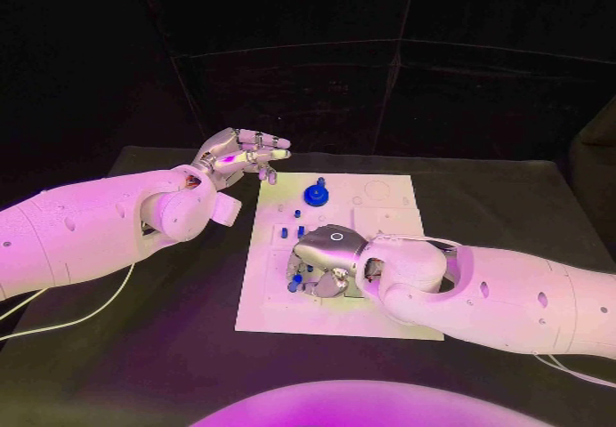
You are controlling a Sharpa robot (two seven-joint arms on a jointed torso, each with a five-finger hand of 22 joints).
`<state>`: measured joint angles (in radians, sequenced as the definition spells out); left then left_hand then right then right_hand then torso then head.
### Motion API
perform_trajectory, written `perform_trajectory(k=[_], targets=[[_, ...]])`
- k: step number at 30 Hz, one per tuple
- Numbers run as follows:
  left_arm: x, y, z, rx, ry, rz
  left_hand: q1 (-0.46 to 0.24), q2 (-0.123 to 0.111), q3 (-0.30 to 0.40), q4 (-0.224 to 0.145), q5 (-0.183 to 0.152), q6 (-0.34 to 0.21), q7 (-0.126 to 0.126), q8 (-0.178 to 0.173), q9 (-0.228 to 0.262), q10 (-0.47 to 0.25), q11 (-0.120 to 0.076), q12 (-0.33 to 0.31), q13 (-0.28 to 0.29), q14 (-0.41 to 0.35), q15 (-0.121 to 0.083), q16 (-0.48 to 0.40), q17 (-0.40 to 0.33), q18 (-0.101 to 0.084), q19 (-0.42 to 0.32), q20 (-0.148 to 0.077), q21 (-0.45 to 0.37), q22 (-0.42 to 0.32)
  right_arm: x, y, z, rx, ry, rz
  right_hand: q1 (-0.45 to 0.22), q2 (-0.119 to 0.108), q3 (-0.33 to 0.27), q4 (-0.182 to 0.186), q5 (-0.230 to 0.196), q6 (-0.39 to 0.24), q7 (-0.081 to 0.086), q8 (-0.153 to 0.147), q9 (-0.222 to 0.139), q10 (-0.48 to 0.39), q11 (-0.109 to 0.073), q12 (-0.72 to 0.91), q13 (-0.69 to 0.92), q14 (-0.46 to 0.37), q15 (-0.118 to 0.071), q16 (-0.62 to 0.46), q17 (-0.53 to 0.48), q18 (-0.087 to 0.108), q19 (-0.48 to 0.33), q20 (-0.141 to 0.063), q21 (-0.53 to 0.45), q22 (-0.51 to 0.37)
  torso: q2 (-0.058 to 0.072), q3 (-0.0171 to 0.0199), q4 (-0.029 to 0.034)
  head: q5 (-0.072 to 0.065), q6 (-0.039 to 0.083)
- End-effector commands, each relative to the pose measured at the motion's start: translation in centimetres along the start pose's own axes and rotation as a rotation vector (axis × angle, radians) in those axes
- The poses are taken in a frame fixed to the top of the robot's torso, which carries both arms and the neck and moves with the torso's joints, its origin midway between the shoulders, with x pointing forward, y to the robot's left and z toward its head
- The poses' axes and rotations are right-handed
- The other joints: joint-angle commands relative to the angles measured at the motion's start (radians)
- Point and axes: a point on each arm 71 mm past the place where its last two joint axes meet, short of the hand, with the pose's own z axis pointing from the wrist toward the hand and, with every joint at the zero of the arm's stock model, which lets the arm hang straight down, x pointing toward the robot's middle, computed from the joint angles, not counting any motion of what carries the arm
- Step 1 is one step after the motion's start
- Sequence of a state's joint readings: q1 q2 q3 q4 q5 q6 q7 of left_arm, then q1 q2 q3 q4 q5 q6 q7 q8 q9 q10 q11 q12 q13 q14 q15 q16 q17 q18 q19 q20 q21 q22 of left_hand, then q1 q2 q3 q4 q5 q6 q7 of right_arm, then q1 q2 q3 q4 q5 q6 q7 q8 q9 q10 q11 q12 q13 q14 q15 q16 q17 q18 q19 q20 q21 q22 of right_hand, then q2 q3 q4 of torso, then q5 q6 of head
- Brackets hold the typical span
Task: Assemble the parts on the task board
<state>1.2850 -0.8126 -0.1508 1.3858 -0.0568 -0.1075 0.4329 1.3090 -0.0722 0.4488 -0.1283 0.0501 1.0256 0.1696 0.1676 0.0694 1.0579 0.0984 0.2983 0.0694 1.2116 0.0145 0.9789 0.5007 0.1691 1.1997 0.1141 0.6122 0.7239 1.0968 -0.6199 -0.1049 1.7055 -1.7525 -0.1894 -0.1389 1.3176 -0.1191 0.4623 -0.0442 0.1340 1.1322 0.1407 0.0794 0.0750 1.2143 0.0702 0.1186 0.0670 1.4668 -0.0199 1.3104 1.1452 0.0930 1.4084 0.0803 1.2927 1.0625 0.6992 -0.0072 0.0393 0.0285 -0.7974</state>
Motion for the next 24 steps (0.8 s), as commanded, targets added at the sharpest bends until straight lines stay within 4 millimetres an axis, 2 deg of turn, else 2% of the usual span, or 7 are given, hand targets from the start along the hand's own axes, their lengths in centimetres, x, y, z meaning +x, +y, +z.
perform_trajectory(k=[1, 13, 17, 24], targets=[[0.1, -0.1, 0.0, 0.006, 0.010, -0.008, 0.004, 0.006, -0.004, 0.000, 0.001, 0.001, 0.006, 0.005, 0.000, -0.002, 0.005, 0.006, 0.000, -0.009, 0.001, -0.004, -0.001, 0.014, -0.006, -0.001, -0.003, -0.001, 0.1, 0.0, 0.2, 0.021, 0.031, -0.047, -0.005, -0.010, -0.005, 0.003, 0.007, -0.011, 0.001, -0.008, -0.003, -0.006, 0.002, -0.006, -0.001, 0.030, 0.005, -0.005, -0.004, 0.003, -0.009, 0.003, -0.006, -0.003, 0.000, -0.0008, 0.0011, -0.001, -0.001], [0.1, -0.2, 0.0, 0.006, 0.010, -0.008, 0.006, 0.007, -0.006, -0.001, 0.001, -0.001, 0.006, 0.005, -0.001, -0.005, 0.006, 0.007, 0.000, -0.010, 0.001, -0.004, -0.003, 0.014, -0.005, -0.001, -0.005, -0.003, 0.0, 0.7, 0.8, 0.004, 0.008, -0.076, -0.016, -0.023, -0.014, 0.008, 0.013, -0.026, 0.006, -0.015, -0.006, -0.013, 0.006, -0.014, -0.001, 0.029, 0.008, -0.006, -0.007, 0.004, -0.010, 0.006, -0.007, -0.005, -0.001, -0.0003, 0.0004, -0.001, -0.003], [0.1, -0.2, 0.0, 0.006, 0.009, -0.008, 0.006, 0.007, -0.006, -0.001, 0.001, -0.001, 0.006, 0.005, -0.001, -0.005, 0.006, 0.007, 0.000, -0.010, 0.001, -0.004, -0.003, 0.014, -0.005, -0.001, -0.005, -0.003, -0.2, 0.9, 0.9, -0.008, -0.015, -0.068, -0.020, -0.030, -0.019, 0.011, 0.015, -0.049, 0.011, -0.019, -0.009, -0.014, 0.009, -0.017, 0.000, 0.029, 0.011, -0.005, -0.007, 0.004, -0.010, 0.009, -0.007, -0.005, -0.001, -0.0002, 0.0002, -0.001, -0.003], [0.0, -0.2, -0.1, 0.006, 0.009, -0.008, 0.006, 0.007, -0.006, -0.001, 0.001, -0.001, 0.006, 0.005, -0.001, -0.005, 0.006, 0.007, 0.000, -0.010, 0.001, -0.004, -0.003, 0.014, -0.005, -0.001, -0.005, -0.003, -0.3, 1.0, 1.0, -0.020, -0.029, -0.051, -0.027, -0.038, -0.028, 0.016, 0.018, -0.089, 0.007, -0.020, -0.011, -0.011, 0.008, -0.019, 0.001, 0.030, 0.011, -0.003, -0.006, 0.004, -0.009, 0.010, -0.005, -0.002, 0.000, 0.0000, 0.0002, -0.001, -0.002]])
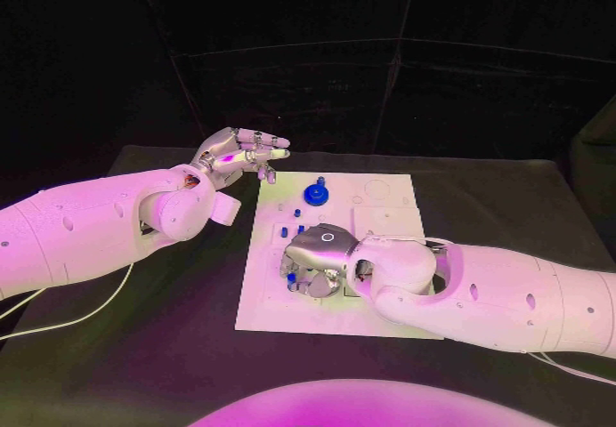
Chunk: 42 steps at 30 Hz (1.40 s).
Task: Assemble the parts on the task board
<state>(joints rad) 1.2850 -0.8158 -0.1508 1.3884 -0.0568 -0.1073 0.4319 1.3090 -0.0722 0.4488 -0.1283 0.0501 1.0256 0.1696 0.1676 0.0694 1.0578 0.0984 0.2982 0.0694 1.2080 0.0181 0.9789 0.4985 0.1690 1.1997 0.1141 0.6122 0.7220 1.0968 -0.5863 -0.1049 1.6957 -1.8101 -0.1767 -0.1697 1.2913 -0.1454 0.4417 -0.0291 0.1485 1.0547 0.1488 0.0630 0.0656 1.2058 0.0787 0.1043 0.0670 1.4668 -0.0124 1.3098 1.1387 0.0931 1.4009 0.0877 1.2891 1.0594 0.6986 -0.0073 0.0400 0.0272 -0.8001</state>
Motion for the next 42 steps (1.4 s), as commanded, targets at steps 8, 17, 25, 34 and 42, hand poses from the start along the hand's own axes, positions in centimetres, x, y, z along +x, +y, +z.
perform_trajectory(k=[8, 17, 25, 34, 42], targets=[[0.1, -0.2, 0.0, 0.006, 0.008, -0.007, 0.006, 0.007, -0.006, -0.001, 0.001, -0.001, 0.006, 0.005, -0.001, -0.005, 0.006, 0.007, 0.000, -0.007, -0.002, -0.004, -0.001, 0.014, -0.005, -0.001, -0.005, -0.001, -0.5, 0.0, -0.1, -0.008, -0.061, 0.014, -0.019, -0.041, -0.153, 0.027, -0.039, -0.180, 0.004, 0.001, 0.000, -0.118, 0.012, -0.026, 0.000, 0.011, 0.010, -0.043, -0.060, 0.018, -0.037, 0.009, -0.055, -0.078, 0.000, 0.0003, -0.0010, -0.001, 0.001], [-0.1, -0.2, -0.1, 0.005, 0.006, -0.007, 0.006, 0.007, -0.006, -0.001, 0.001, -0.001, 0.006, 0.005, -0.001, -0.005, 0.006, 0.007, 0.000, -0.007, -0.002, -0.004, -0.001, 0.014, -0.005, -0.001, -0.005, -0.001, -1.1, -0.7, -1.5, -0.011, -0.143, 0.056, 0.069, 0.012, -0.388, 0.086, -0.028, -0.208, 0.013, 0.003, 0.004, -0.195, 0.015, 0.054, 0.004, 0.011, 0.015, -0.068, -0.100, 0.025, -0.044, 0.014, -0.094, -0.127, -0.001, 0.0005, -0.0011, 0.000, 0.002], [-0.2, -0.2, -0.1, 0.004, 0.003, -0.006, 0.006, 0.007, -0.006, -0.001, 0.001, -0.001, 0.006, 0.005, -0.001, -0.005, 0.006, 0.007, 0.000, -0.007, -0.002, -0.004, -0.001, 0.014, -0.005, -0.001, -0.005, -0.001, -2.2, -3.4, -5.1, 0.096, -0.222, 0.266, 0.056, 0.042, -0.422, 0.132, 0.035, -0.111, 0.014, 0.034, 0.016, -0.036, 0.004, 0.173, 0.037, 0.027, 0.007, -0.027, -0.046, 0.009, -0.005, 0.008, -0.036, -0.038, -0.003, -0.0016, -0.0015, -0.008, 0.011], [-0.2, -0.2, -0.2, 0.005, 0.006, -0.008, 0.007, 0.008, -0.008, -0.003, 0.000, -0.001, 0.006, 0.005, -0.001, -0.005, 0.006, 0.008, 0.000, -0.007, -0.002, -0.004, -0.002, 0.014, -0.005, -0.001, -0.006, -0.002, -3.0, -9.3, -11.0, 0.385, -0.147, 0.483, 0.002, 0.064, -0.537, 0.214, 0.115, -0.050, -0.037, 0.126, 0.032, 0.179, -0.058, 1.047, 0.912, 0.060, -0.039, 0.108, 0.142, -0.024, 0.059, -0.041, 0.094, 0.158, -0.007, -0.0039, -0.0136, -0.046, 0.029], [-0.4, -0.1, -0.3, 0.002, 0.006, -0.008, 0.007, 0.008, -0.008, -0.003, 0.000, -0.001, 0.006, 0.005, -0.001, -0.005, 0.006, 0.008, 0.000, -0.007, -0.002, -0.004, -0.002, 0.014, -0.005, -0.001, -0.006, -0.002, -2.4, -11.3, -14.1, 0.579, -0.048, 0.391, 0.003, 0.110, -0.584, 0.237, 0.219, -0.016, -0.054, 0.206, 0.070, 0.240, -0.066, 1.298, 1.247, 0.071, -0.047, 0.165, 0.236, -0.037, 0.077, -0.043, 0.138, 0.231, -0.012, -0.0036, -0.0227, -0.066, 0.037]])
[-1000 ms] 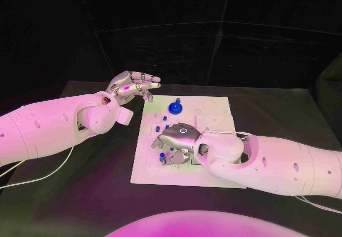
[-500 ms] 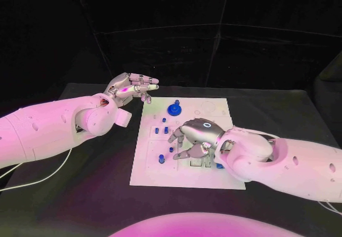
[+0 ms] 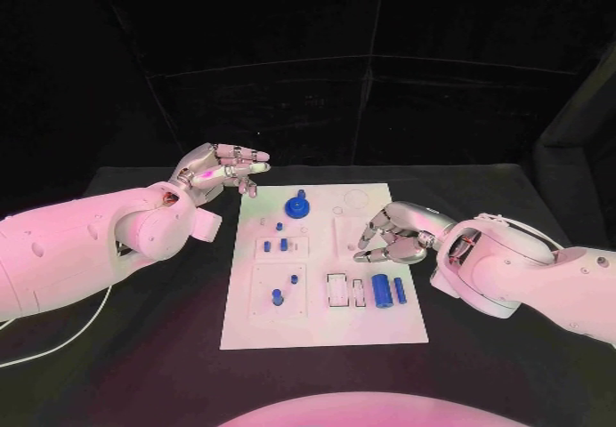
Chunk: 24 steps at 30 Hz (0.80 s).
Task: Assemble the parts on the task board
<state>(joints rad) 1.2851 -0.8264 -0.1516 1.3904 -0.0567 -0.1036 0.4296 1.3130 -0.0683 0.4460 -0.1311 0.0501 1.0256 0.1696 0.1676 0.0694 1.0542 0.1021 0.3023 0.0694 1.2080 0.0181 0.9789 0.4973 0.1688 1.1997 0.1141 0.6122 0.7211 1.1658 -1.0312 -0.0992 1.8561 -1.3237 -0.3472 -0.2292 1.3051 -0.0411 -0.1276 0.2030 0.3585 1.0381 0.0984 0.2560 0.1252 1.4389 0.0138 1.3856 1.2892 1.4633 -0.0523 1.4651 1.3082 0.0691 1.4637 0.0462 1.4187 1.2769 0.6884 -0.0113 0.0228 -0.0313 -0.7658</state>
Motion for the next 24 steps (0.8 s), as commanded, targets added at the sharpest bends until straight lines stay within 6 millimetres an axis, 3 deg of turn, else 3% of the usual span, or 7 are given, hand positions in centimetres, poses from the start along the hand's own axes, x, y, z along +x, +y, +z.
perform_trajectory(k=[1, 6, 14, 15, 17, 24], targets=[[-0.1, -0.1, -0.1, 0.005, 0.009, -0.008, 0.003, 0.004, -0.005, 0.000, 0.000, -0.001, 0.006, 0.005, -0.001, -0.001, 0.002, 0.004, 0.000, -0.007, -0.002, -0.004, -0.001, 0.014, -0.005, -0.001, -0.006, -0.001, 0.2, -1.1, -0.7, 0.158, 0.063, -0.072, -0.017, 0.004, -0.022, 0.010, -0.001, -0.004, -0.003, 0.016, 0.014, 0.007, 0.000, 0.018, 0.029, 0.075, -0.007, 0.013, 0.072, -0.013, 0.015, -0.002, 0.010, 0.017, -0.002, 0.0006, -0.0060, -0.009, 0.003], [-0.2, -0.1, -0.2, 0.004, 0.007, -0.008, 0.003, 0.004, -0.006, 0.000, 0.000, 0.000, 0.006, 0.006, -0.001, -0.001, 0.002, 0.004, 0.000, -0.008, -0.002, -0.004, -0.001, 0.014, -0.005, -0.001, -0.006, -0.001, 0.1, -2.5, -1.7, 0.267, 0.084, -0.131, -0.035, -0.003, -0.051, 0.029, -0.030, -0.024, -0.002, 0.028, 0.029, 0.002, 0.001, 0.019, 0.035, 0.076, -0.006, 0.021, 0.086, -0.015, 0.016, -0.001, 0.015, 0.024, -0.002, -0.0014, -0.0070, -0.022, 0.004], [-0.5, -0.1, -0.3, 0.003, 0.003, -0.006, 0.003, 0.005, -0.006, 0.000, 0.000, 0.000, 0.006, 0.006, -0.001, -0.001, 0.002, 0.005, 0.000, -0.008, -0.002, -0.004, -0.002, 0.014, -0.005, 0.000, -0.007, -0.002, 0.8, -2.8, -2.5, 0.311, 0.102, -0.165, -0.058, -0.011, -0.080, 0.069, -0.060, -0.042, -0.002, 0.049, 0.052, -0.004, 0.002, 0.012, 0.035, 0.075, -0.005, 0.023, 0.089, -0.014, 0.015, 0.001, 0.015, 0.025, -0.002, 0.0015, -0.0190, -0.018, 0.006], [-0.5, -0.1, -0.3, 0.003, 0.003, -0.006, 0.003, 0.005, -0.007, 0.000, 0.000, 0.000, 0.006, 0.006, 0.000, -0.001, 0.002, 0.005, 0.000, -0.008, -0.002, -0.004, -0.002, 0.014, -0.005, 0.000, -0.007, -0.002, 0.9, -2.8, -2.7, 0.313, 0.101, -0.173, -0.060, -0.013, -0.082, 0.074, -0.062, -0.044, -0.002, 0.052, 0.054, -0.005, 0.002, 0.012, 0.036, 0.076, -0.005, 0.024, 0.090, -0.014, 0.015, 0.001, 0.015, 0.026, -0.003, -0.0003, -0.0165, -0.020, 0.005], [-0.5, -0.1, -0.3, 0.003, 0.002, -0.006, 0.003, 0.005, -0.007, 0.000, 0.000, 0.000, 0.006, 0.006, 0.000, -0.001, 0.002, 0.005, 0.000, -0.008, -0.002, -0.004, -0.002, 0.014, -0.005, 0.000, -0.007, -0.002, 0.9, -2.7, -2.8, 0.314, 0.100, -0.184, -0.066, -0.017, -0.086, 0.083, -0.065, -0.045, -0.003, 0.058, 0.060, -0.004, 0.001, 0.013, 0.039, 0.076, -0.005, 0.025, 0.094, -0.015, 0.016, 0.001, 0.017, 0.029, -0.003, 0.0000, -0.0153, -0.020, 0.004], [-0.7, -0.1, -0.4, 0.002, -0.002, -0.004, 0.003, 0.005, -0.007, 0.000, 0.000, 0.000, 0.006, 0.006, 0.000, -0.001, 0.002, 0.005, 0.000, -0.008, -0.002, -0.004, -0.002, 0.014, -0.005, 0.000, -0.007, -0.002, 1.2, -2.4, -3.0, 0.313, 0.118, -0.205, -0.094, -0.025, -0.091, 0.089, -0.069, -0.041, -0.009, 0.083, 0.082, -0.002, -0.003, 0.012, 0.045, 0.077, -0.008, 0.028, 0.100, -0.016, 0.018, -0.001, 0.020, 0.035, -0.002, -0.0009, -0.0167, -0.020, 0.004]])
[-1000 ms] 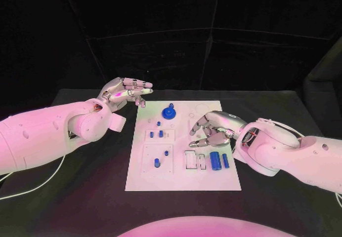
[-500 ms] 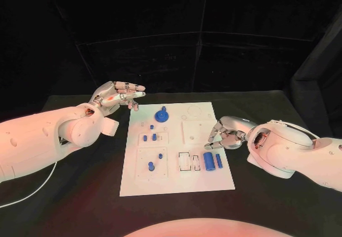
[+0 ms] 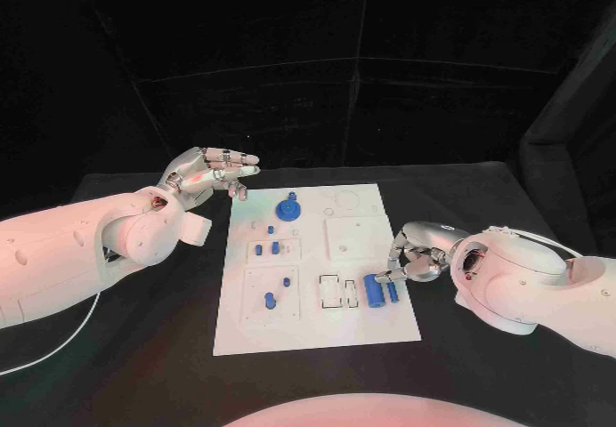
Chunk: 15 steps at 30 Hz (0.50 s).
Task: Assemble the parts on the task board
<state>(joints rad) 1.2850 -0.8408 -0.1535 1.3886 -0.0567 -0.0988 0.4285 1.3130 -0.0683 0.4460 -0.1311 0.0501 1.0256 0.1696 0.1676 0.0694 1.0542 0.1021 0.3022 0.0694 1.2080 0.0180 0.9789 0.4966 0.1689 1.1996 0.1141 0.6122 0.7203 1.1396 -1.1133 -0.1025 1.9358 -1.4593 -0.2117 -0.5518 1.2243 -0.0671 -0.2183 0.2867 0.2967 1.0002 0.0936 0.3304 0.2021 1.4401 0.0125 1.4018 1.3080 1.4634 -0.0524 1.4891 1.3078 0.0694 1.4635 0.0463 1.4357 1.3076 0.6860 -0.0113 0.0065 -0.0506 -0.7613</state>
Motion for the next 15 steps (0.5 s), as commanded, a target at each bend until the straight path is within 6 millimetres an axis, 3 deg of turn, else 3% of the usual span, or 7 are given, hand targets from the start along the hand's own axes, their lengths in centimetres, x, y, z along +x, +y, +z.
perform_trajectory(k=[1, 15], targets=[[0.0, -0.1, 0.0, 0.007, 0.009, -0.008, 0.003, 0.005, -0.007, 0.000, 0.001, 0.000, 0.006, 0.006, -0.001, -0.001, 0.002, 0.005, 0.000, -0.008, -0.002, -0.004, -0.001, 0.014, -0.005, 0.000, -0.007, -0.001, 0.3, 0.1, -0.1, 0.019, 0.013, -0.051, -0.017, -0.001, 0.000, 0.005, -0.008, -0.003, -0.005, 0.012, 0.009, -0.004, -0.002, -0.005, 0.026, 0.077, -0.009, 0.005, 0.100, -0.016, 0.018, -0.002, 0.004, 0.005, 0.001, -0.0008, -0.0004, -0.001, -0.001], [-0.1, -0.1, -0.1, 0.004, 0.006, -0.007, 0.003, 0.005, -0.007, 0.000, 0.001, 0.000, 0.006, 0.006, -0.001, -0.001, 0.002, 0.005, 0.000, -0.008, -0.002, -0.004, -0.001, 0.014, -0.005, 0.000, -0.007, -0.001, 1.8, 1.1, 0.2, -0.015, 0.040, -0.075, -0.013, -0.014, 0.007, 0.003, -0.020, -0.010, -0.007, 0.028, 0.027, -0.004, -0.005, -0.008, 0.028, 0.077, -0.011, 0.006, 0.104, -0.017, 0.018, -0.004, 0.005, 0.008, 0.001, -0.0019, -0.0004, -0.002, -0.003]])
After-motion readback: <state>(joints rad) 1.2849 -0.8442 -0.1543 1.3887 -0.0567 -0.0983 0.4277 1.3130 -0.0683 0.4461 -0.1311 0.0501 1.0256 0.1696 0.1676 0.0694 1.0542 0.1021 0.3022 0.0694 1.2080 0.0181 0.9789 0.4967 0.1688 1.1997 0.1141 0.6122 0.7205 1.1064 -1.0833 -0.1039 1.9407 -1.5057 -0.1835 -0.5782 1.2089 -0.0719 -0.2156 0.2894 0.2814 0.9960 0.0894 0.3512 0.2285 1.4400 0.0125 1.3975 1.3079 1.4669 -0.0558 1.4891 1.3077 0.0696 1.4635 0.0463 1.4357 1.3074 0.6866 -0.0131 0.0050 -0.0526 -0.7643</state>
